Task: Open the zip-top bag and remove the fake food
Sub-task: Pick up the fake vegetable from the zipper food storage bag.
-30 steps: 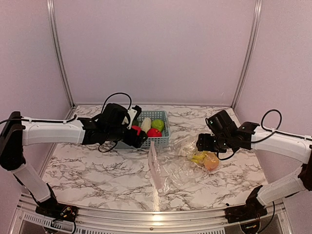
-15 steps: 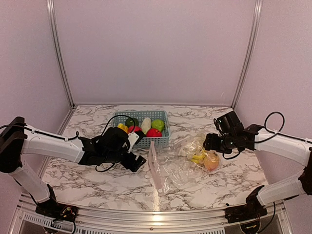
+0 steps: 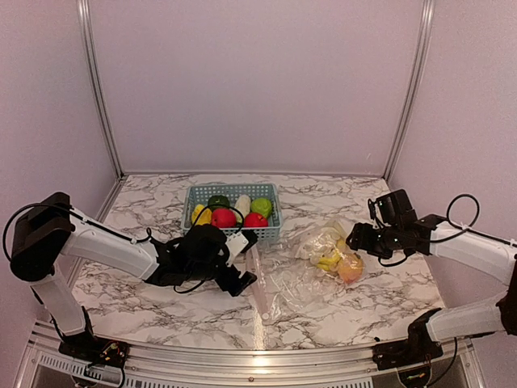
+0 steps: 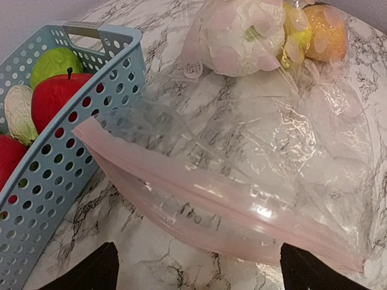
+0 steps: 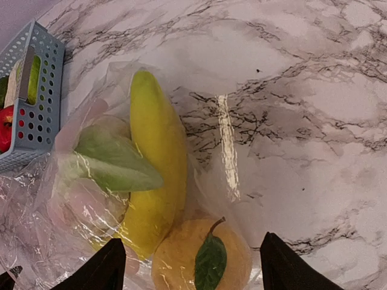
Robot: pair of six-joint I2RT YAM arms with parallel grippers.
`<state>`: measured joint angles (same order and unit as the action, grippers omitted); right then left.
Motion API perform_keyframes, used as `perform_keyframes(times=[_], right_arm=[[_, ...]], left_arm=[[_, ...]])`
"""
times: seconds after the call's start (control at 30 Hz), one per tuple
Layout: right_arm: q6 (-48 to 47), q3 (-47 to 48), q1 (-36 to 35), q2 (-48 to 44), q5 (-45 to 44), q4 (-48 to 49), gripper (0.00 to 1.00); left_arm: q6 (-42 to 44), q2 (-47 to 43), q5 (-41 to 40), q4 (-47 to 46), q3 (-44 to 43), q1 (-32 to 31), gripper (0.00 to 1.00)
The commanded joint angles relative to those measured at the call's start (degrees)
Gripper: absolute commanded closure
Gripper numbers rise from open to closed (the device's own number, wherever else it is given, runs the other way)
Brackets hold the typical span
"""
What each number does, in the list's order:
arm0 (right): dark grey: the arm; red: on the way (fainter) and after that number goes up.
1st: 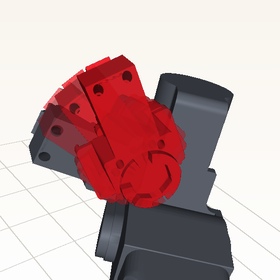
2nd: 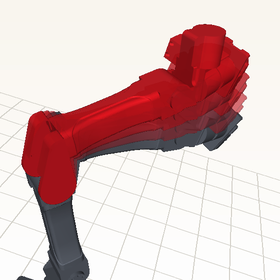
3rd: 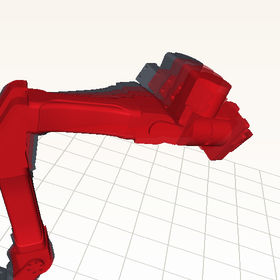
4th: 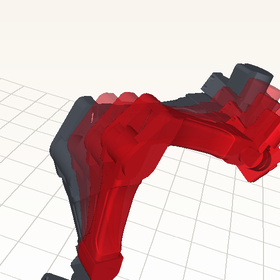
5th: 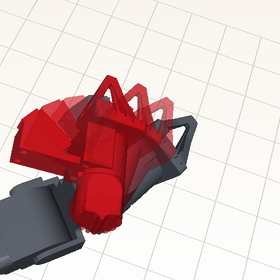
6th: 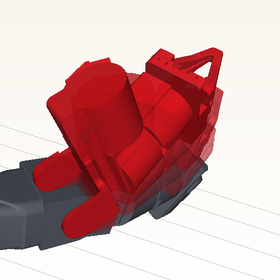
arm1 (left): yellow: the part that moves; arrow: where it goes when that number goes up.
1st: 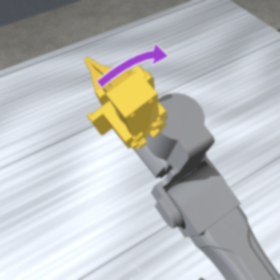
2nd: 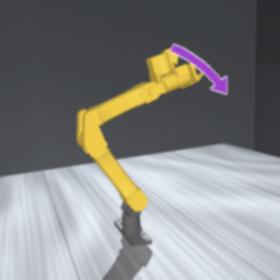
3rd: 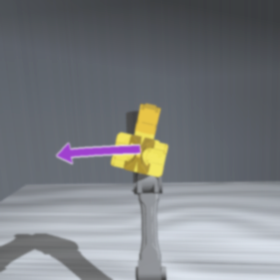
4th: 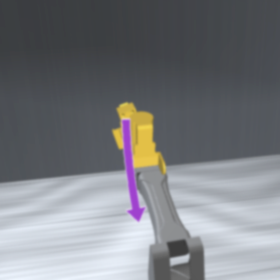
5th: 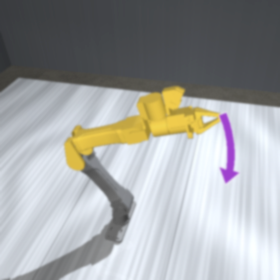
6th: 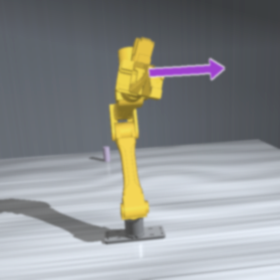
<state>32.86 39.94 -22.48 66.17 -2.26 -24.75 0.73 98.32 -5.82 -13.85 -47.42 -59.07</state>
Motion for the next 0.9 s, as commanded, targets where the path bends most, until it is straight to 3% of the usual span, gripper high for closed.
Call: perform_keyframes(times=[0.0,0.6,0.87], right_arm=[[-0.8,-0.7,1.6,-0.2,4.0,2.8,0.26],[0.5,-1.4,1.8,5.4,6.9,9.8,0.30],[0.6,-2.2,1.8,6.4,7.3,10.5,0.40]], left_arm=[[2.9,2.6,2.7,-4.4,-1.8,-1.1,0.05],[3.1,10.4,8.3,-6.3,-7.9,-2.4,0.10],[1.6,13.0,7.3,-2.7,-10.3,-2.4,0.11]])
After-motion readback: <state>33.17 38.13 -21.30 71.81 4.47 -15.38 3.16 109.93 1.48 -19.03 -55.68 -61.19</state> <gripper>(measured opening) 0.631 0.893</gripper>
